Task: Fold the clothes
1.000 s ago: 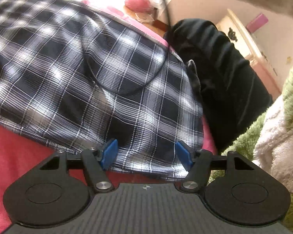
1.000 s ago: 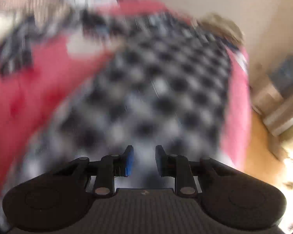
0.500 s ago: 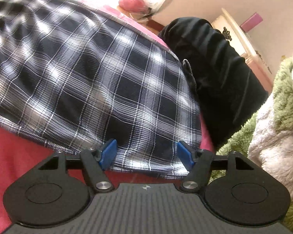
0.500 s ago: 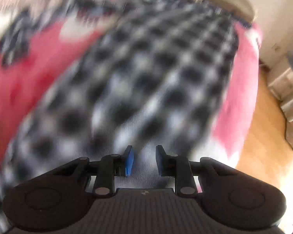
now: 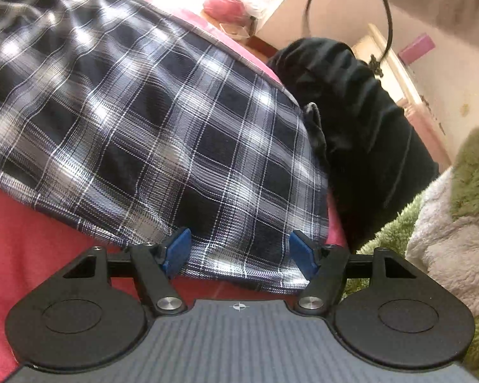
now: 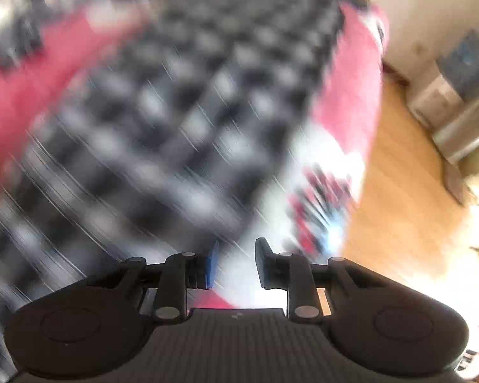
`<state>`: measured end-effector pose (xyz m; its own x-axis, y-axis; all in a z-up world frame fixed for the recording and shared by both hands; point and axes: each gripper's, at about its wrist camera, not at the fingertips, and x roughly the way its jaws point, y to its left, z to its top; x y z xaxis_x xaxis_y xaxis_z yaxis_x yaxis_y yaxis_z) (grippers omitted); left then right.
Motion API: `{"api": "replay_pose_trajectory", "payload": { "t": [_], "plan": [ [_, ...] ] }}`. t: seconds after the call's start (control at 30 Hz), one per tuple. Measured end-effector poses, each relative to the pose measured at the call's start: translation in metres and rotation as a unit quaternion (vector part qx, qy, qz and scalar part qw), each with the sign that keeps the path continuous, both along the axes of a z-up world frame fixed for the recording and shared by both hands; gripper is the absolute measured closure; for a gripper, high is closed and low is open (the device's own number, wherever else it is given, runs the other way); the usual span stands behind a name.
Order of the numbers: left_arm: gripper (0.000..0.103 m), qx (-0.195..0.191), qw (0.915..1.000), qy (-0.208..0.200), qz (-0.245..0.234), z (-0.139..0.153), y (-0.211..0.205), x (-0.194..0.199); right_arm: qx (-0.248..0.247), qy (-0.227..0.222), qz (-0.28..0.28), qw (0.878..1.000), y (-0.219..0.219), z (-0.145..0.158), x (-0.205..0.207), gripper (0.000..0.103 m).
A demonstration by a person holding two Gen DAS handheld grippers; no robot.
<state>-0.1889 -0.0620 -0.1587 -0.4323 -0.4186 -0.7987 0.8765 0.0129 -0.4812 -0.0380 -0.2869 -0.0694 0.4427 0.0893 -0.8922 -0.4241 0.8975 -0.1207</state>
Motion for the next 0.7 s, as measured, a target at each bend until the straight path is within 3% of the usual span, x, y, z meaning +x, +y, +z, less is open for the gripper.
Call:
{"api": "replay_pose_trajectory", "payload": {
  "t": [0.07, 0.13, 0.2, 0.33, 0.4, 0.5, 0.7],
  "plan": [
    [0.035, 0.004, 1.0, -0.001, 0.008, 0.001, 0.001, 0.001, 0.039, -0.012, 0.037, 0.999, 0.027, -0.004, -0.013, 0.076],
    [0.035, 0.006, 0.9999, -0.005, 0.009, 0.003, 0.001, 0.0, 0.019, 0.008, 0.072, 0.997, 0.044, -0.02, -0.033, 0.077],
    [0.035, 0.007, 0.9999, -0.008, 0.009, 0.003, 0.001, -0.001, -0.006, 0.033, 0.072, 0.997, 0.036, -0.035, -0.064, 0.076],
    [0.035, 0.008, 0.9999, -0.007, 0.004, 0.002, 0.0, -0.001, 0.0, 0.093, -0.016, 0.996, -0.012, -0.031, -0.116, 0.077],
    [0.035, 0.01, 0.9999, -0.001, 0.003, 0.001, -0.001, 0.001, -0.034, 0.093, -0.034, 0.994, -0.018, -0.029, -0.127, 0.076],
    [0.035, 0.015, 0.9998, 0.008, 0.004, -0.001, -0.002, 0.004, -0.025, 0.093, -0.014, 0.995, 0.009, -0.031, -0.134, 0.076],
    [0.035, 0.021, 0.9993, -0.029, -0.008, 0.004, 0.003, -0.004, 0.013, 0.088, 0.043, 0.995, 0.072, -0.038, -0.15, 0.076]
  ]
}}
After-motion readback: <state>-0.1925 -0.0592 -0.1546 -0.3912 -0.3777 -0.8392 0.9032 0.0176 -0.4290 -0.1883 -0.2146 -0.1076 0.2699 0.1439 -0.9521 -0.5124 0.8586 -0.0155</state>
